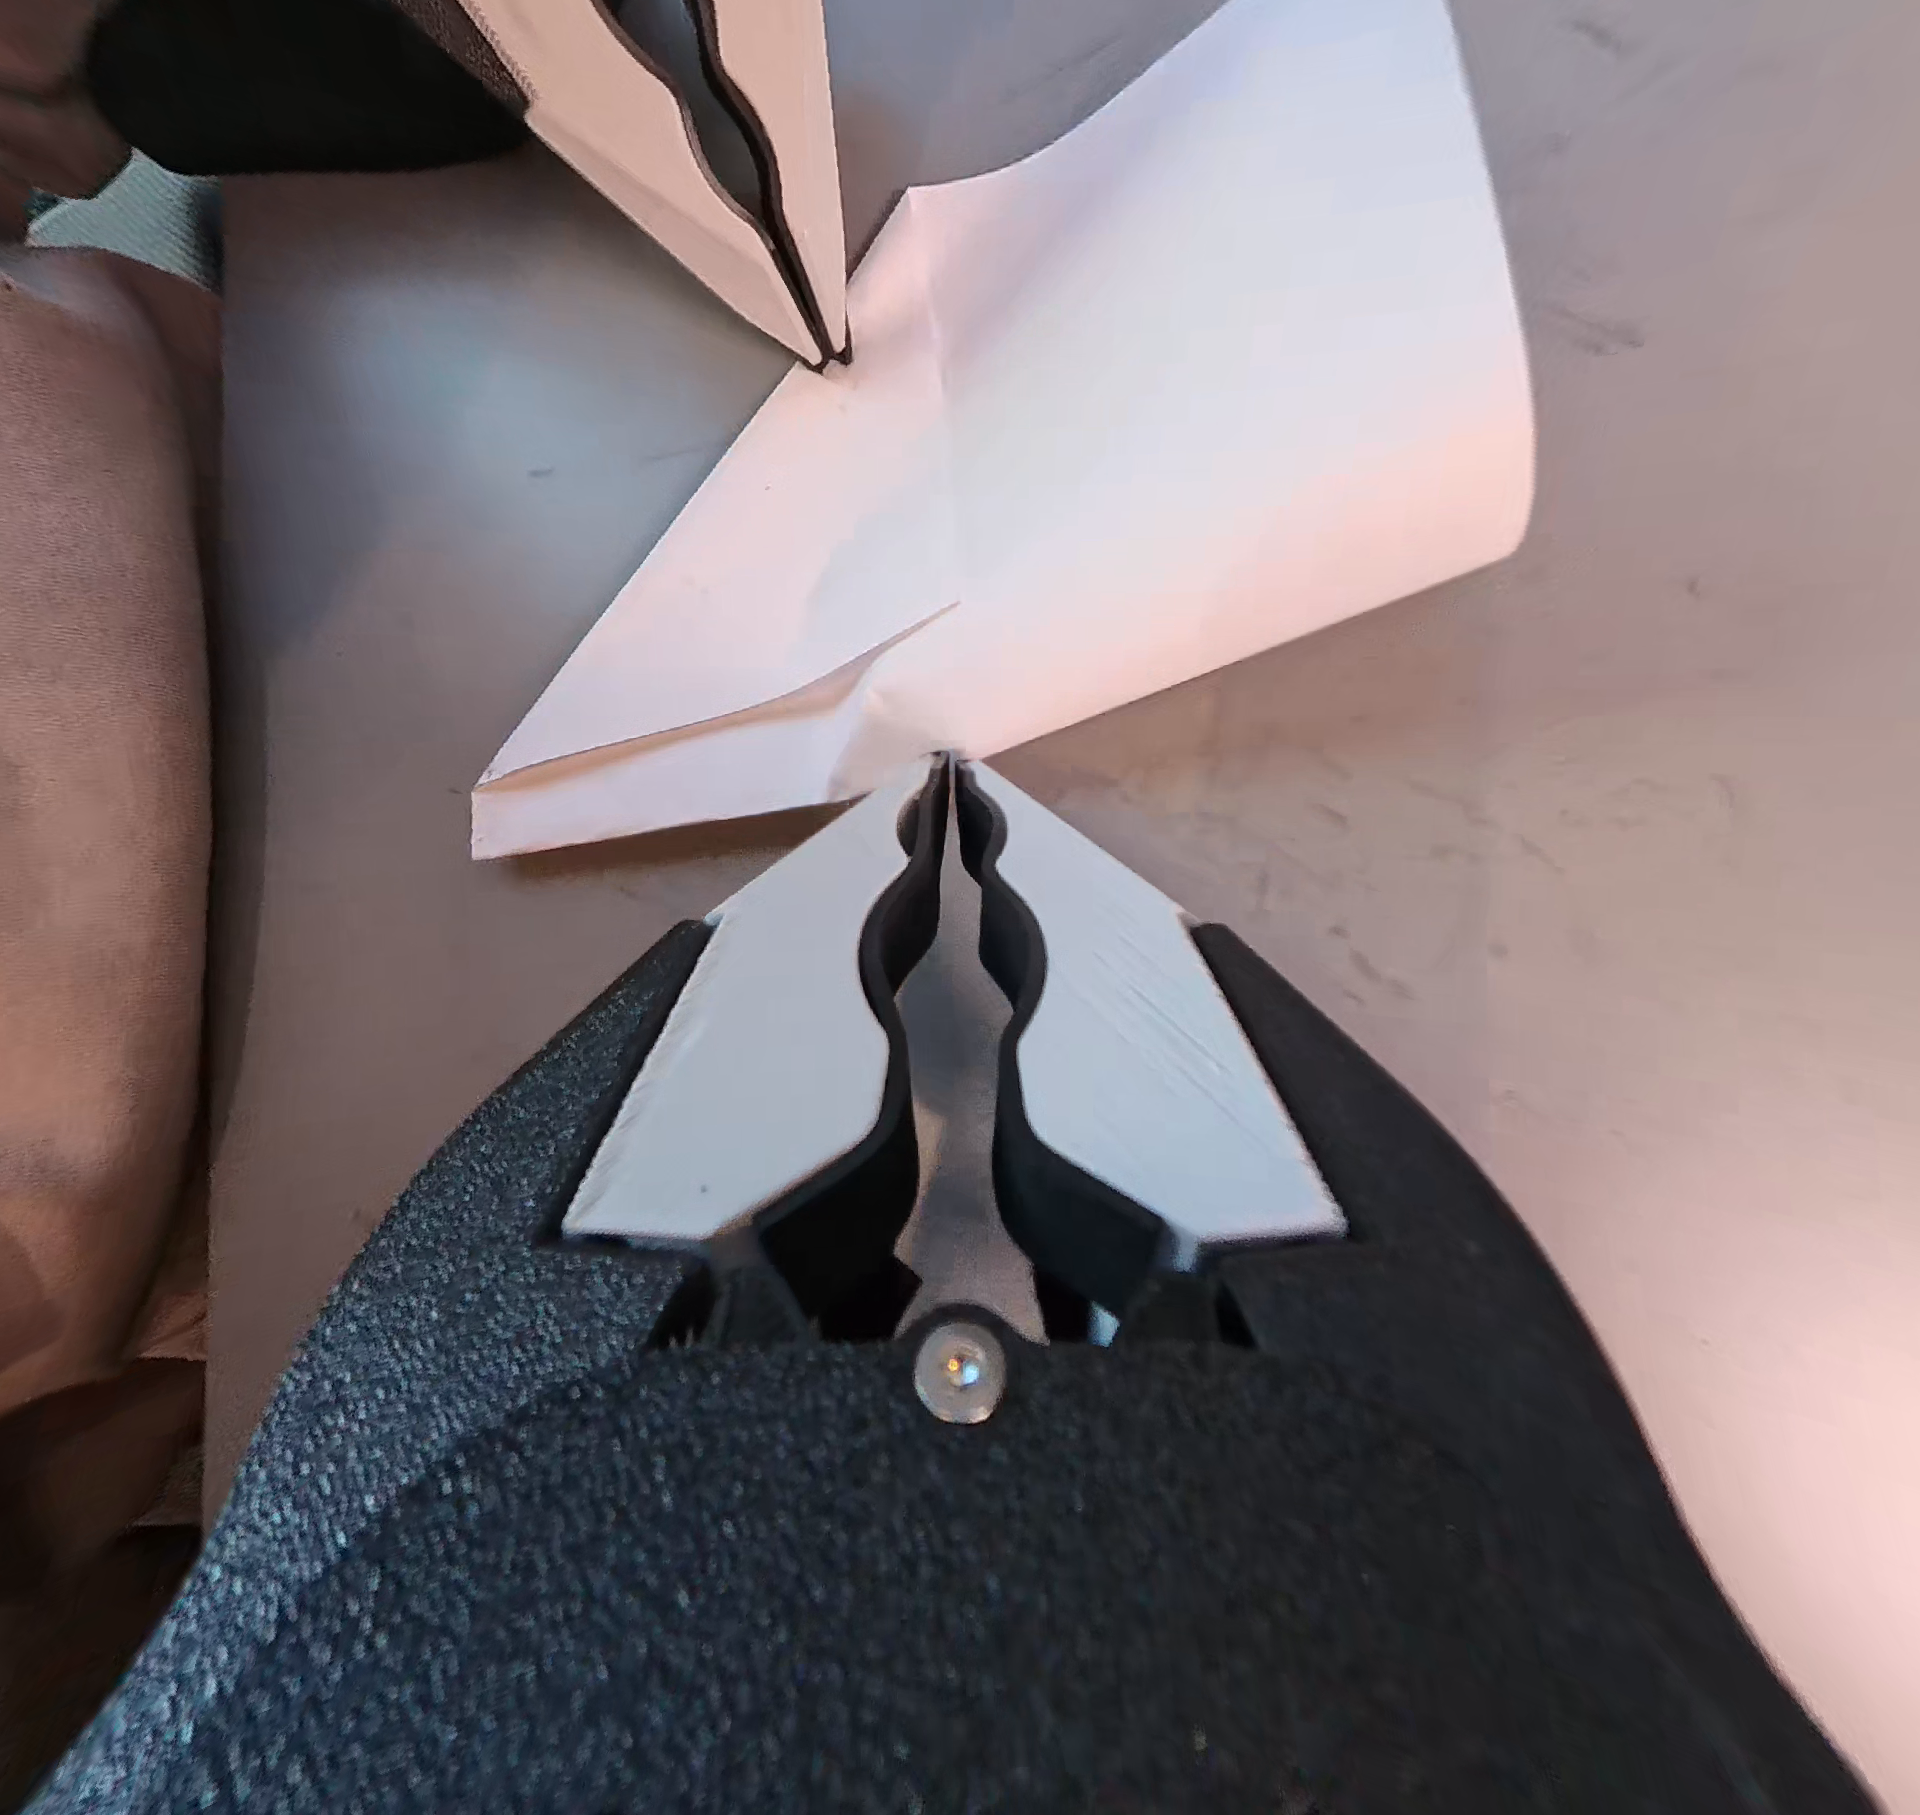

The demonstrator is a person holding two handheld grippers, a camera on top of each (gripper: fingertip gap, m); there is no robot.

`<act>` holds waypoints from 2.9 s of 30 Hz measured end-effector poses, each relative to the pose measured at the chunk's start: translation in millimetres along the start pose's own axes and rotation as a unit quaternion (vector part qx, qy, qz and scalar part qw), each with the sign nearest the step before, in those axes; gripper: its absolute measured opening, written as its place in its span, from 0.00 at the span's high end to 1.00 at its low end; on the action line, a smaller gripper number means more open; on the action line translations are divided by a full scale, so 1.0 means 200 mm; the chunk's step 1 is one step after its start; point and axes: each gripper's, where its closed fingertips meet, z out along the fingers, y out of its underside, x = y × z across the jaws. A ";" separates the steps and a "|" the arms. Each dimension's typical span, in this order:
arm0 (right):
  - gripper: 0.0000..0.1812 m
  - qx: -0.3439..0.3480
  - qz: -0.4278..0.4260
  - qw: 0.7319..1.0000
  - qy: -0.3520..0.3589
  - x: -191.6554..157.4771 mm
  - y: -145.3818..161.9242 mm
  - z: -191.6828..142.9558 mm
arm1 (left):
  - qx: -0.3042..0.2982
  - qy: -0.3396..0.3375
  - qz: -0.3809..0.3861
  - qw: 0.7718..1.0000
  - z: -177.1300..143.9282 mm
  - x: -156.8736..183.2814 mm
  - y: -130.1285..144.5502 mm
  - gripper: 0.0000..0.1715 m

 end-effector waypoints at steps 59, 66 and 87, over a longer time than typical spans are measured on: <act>1.00 -0.050 -0.090 0.987 0.121 0.37 -0.23 0.02 | 0.033 -0.031 -0.030 0.999 0.00 -0.10 -0.02 1.00; 1.00 -0.085 -0.097 0.984 0.122 0.42 -0.23 0.10 | 0.032 -0.022 -0.026 0.999 0.00 -0.09 -0.02 1.00; 1.00 -0.062 -0.062 0.992 0.086 0.41 -0.20 0.14 | 0.091 -0.068 -0.096 0.989 -0.12 -0.36 -0.08 0.98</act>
